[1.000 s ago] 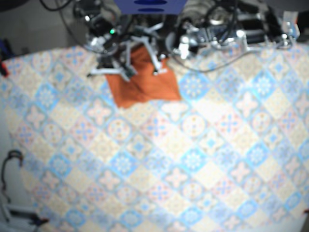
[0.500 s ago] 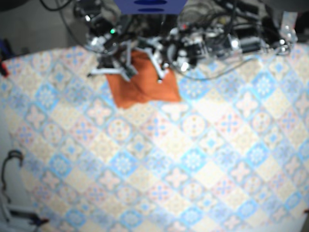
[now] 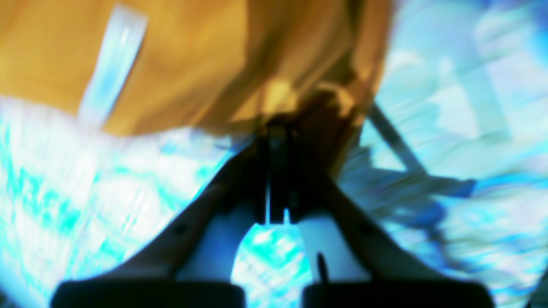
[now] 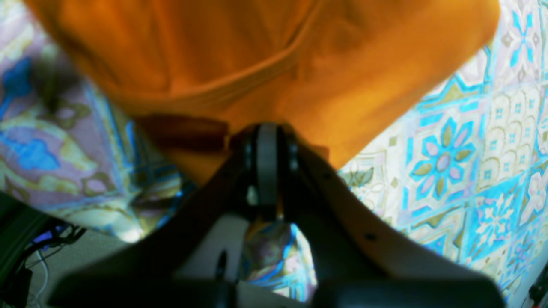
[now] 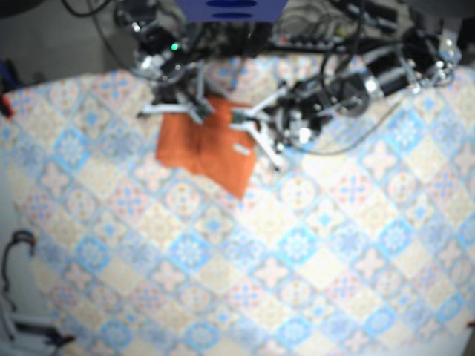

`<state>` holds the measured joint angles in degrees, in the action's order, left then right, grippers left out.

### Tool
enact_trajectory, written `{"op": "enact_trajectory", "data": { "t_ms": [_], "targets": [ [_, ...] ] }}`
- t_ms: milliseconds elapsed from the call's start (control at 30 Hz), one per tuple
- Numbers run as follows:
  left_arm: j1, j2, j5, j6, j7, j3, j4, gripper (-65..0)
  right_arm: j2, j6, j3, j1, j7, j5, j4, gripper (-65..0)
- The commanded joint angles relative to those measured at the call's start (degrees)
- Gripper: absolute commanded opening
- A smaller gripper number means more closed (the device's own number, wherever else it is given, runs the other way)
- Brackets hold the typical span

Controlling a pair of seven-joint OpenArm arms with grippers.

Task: Fold the T-shirt properly
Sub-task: 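Fold the lifted edge over the shirt with both grippers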

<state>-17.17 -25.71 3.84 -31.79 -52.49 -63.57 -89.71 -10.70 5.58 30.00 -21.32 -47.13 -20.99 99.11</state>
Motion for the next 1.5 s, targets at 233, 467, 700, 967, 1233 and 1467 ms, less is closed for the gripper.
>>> {"op": "enact_trajectory", "data": {
  "t_ms": [233, 467, 700, 967, 1233, 1467],
  "targets": [
    [-3.36, 1.49, -0.01, 0.1, 3.57, 2.16, 6.42, -65.0, -0.25, -0.35, 0.02, -0.17, -0.03, -0.76, 1.07, -63.2],
    [-3.27, -0.35, -0.45, 0.1, 3.48, 2.08, 4.57, -65.0, -0.33, -0.35, 0.02, -0.17, -0.03, -0.76, 1.07, -63.2],
    [-1.86, -6.94, -4.23, 0.1, -0.21, 2.16, -8.71, -65.0, -0.33, -0.35, 0.02, 0.09, -0.03, -0.68, 1.07, -63.2],
    [-0.81, -6.59, -14.52, 0.01, -4.96, 1.72, -13.98, -65.0, -0.33, -0.35, 0.02, 0.18, -0.12, -0.68, 1.07, -63.2],
    [1.56, -5.8, -14.61, 0.01, -5.14, -3.2, -14.33, -65.0, -0.33, -0.35, 0.02, 0.18, -0.21, -0.68, 1.07, -63.2],
    [1.3, -3.96, -14.61, 0.01, -4.7, -5.75, -8.62, -65.0, -0.33, -0.35, 0.02, 0.18, -0.12, -0.68, 1.07, -63.2]
  ]
}}
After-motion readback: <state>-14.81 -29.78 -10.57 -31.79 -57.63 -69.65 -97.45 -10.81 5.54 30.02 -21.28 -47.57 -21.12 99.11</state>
